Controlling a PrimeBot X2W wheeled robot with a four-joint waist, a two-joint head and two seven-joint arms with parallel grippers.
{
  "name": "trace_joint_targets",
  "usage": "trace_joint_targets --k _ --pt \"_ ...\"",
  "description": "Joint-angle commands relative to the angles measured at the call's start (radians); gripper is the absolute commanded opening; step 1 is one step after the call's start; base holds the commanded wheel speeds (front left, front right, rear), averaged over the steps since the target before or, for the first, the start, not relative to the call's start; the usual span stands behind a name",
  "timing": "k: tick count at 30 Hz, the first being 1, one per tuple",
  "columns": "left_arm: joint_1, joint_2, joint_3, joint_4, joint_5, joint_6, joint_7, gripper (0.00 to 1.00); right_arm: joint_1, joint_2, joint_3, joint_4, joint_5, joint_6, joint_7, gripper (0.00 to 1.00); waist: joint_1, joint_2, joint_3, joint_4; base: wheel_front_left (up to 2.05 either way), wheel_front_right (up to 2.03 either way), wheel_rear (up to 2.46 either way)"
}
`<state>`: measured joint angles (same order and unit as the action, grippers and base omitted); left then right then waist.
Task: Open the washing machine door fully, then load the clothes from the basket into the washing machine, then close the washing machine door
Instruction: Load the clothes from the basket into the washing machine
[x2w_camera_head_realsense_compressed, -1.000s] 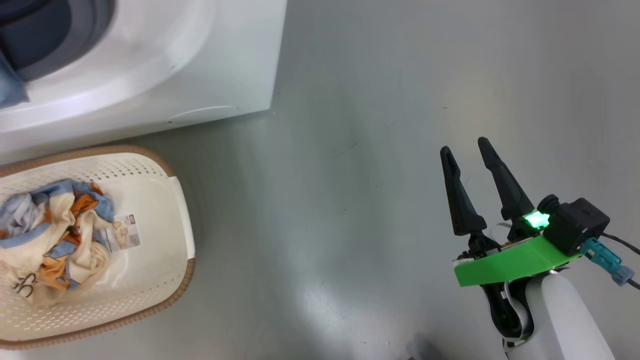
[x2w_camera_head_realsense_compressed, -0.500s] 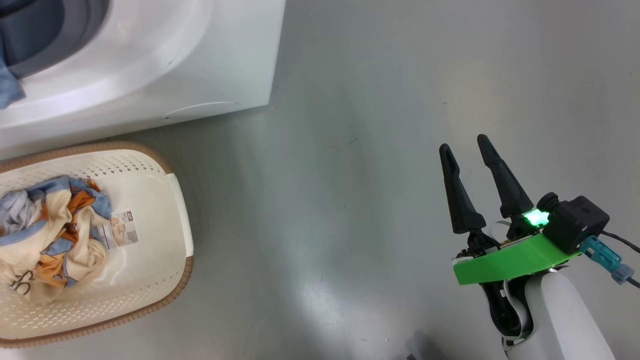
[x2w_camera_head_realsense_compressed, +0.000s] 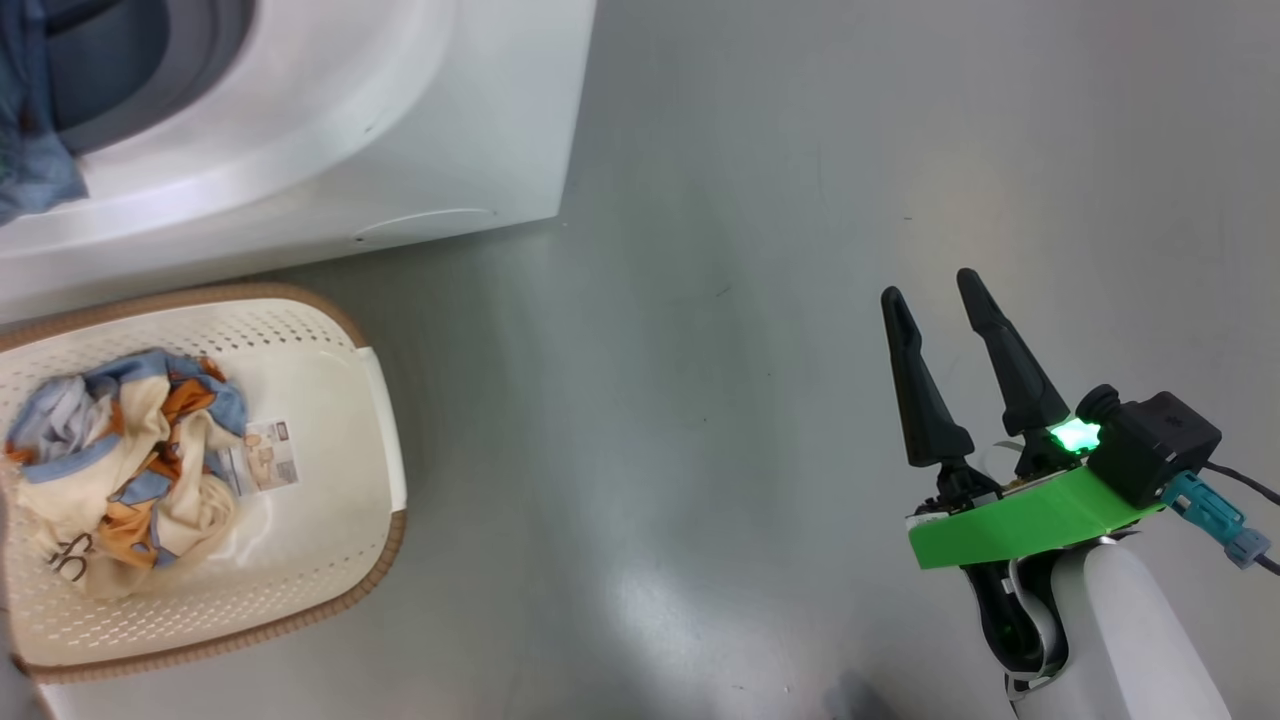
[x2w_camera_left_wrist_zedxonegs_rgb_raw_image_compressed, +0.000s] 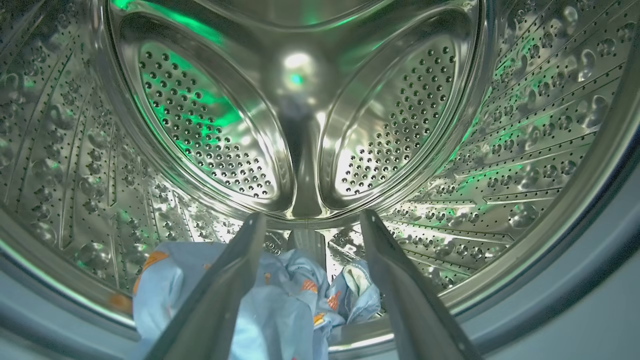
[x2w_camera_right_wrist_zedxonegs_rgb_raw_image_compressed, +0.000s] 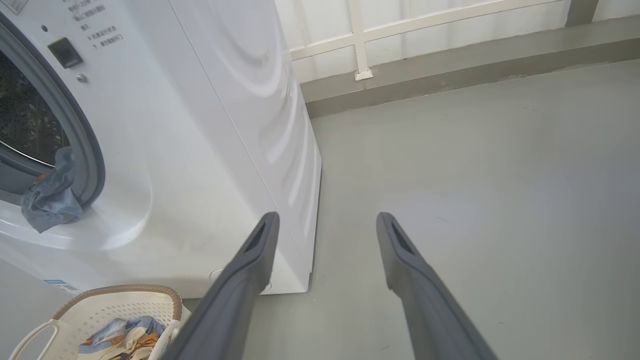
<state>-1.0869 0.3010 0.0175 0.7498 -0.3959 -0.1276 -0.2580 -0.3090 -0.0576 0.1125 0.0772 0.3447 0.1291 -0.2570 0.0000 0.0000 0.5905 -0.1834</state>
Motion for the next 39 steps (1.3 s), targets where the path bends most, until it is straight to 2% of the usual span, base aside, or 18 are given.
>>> trace_joint_targets --k 1,18,39 --pt "0.020 0.046 0.018 -0.020 0.010 -0.003 -0.004 1.00 0.011 0.007 0.016 -0.021 -0.005 0.002 -0.005 1.00 0.0000 0.0000 -0.003 0.005 0.00 0.00 0.00" --pt "0.270 -0.050 0.059 -0.145 0.030 -0.003 -0.004 1.00 0.035 -0.001 -0.036 -0.033 -0.024 0.002 -0.005 1.00 0.0000 0.0000 -0.038 0.076 0.00 0.00 0.00" --pt "0.706 -0.131 0.149 -0.462 0.099 -0.003 -0.004 1.00 0.073 -0.030 -0.045 -0.030 -0.024 0.002 -0.005 1.00 0.0000 0.0000 -0.090 0.118 0.00 0.00 0.00"
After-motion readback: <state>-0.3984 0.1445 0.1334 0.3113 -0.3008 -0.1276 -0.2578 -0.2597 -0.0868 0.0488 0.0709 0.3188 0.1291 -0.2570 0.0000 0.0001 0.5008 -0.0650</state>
